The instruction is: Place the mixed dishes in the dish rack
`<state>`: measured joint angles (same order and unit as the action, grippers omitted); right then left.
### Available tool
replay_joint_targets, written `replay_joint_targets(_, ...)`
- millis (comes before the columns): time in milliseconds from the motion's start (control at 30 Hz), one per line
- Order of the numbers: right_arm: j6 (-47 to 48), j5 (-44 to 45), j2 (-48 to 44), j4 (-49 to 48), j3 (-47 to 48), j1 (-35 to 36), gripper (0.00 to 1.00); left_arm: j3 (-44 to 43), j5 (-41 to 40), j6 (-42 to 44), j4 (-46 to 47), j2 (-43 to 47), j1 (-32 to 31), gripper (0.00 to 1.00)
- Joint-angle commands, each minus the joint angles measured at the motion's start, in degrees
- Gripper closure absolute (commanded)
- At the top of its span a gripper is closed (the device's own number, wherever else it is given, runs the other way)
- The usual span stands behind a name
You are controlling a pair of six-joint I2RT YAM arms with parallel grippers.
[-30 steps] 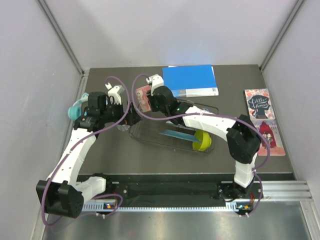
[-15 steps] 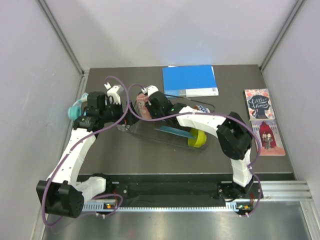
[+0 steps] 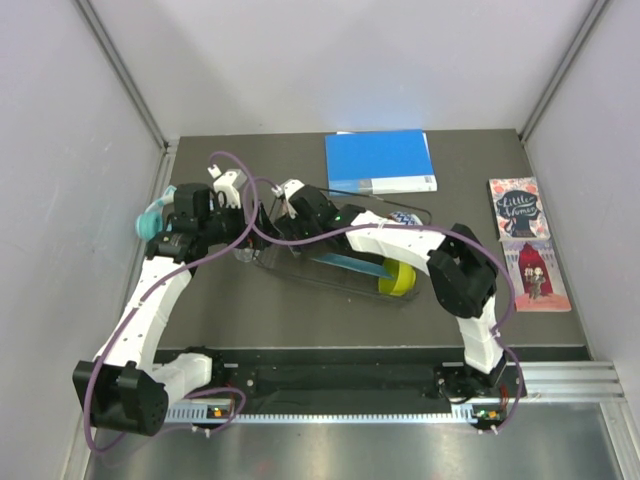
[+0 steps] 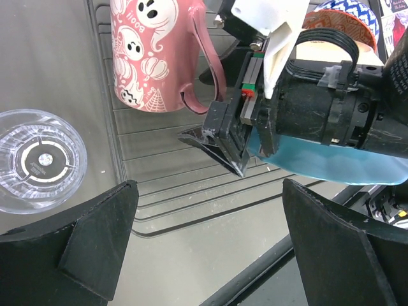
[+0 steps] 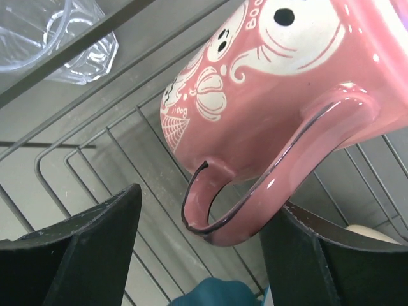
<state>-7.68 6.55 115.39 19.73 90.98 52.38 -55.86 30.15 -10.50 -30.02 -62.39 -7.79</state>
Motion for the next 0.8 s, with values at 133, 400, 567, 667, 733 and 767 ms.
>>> replay_joint_targets(133,0.0,1.6,0.8,11.5,6.1,-1.7,0.31,-0.8,0.6,-0.5,3.0,1.3,0.5,0.01)
replay_joint_targets(400,0.2,-3.5,4.4,13.8,11.7,-4.4,0.56,-0.2,0.6,-0.3,2.8,1.9,0.6,0.01)
replay_joint_targets(567,0.7,-8.6,6.8,15.9,15.7,-5.5,0.66,0.1,0.9,-0.4,3.2,2.2,0.6,0.01)
replay_joint_targets(667,0.8,-11.6,7.9,17.3,17.6,-6.0,0.79,0.1,0.8,-0.2,3.1,2.2,0.6,0.01)
replay_joint_targets(733,1.2,-12.3,8.9,18.1,18.5,-6.1,0.88,0.1,0.6,0.0,3.1,2.0,0.6,0.01)
replay_joint_targets(767,1.1,-12.7,9.1,18.3,18.9,-6.1,0.91,0.0,0.7,0.0,3.0,2.0,0.6,0.01)
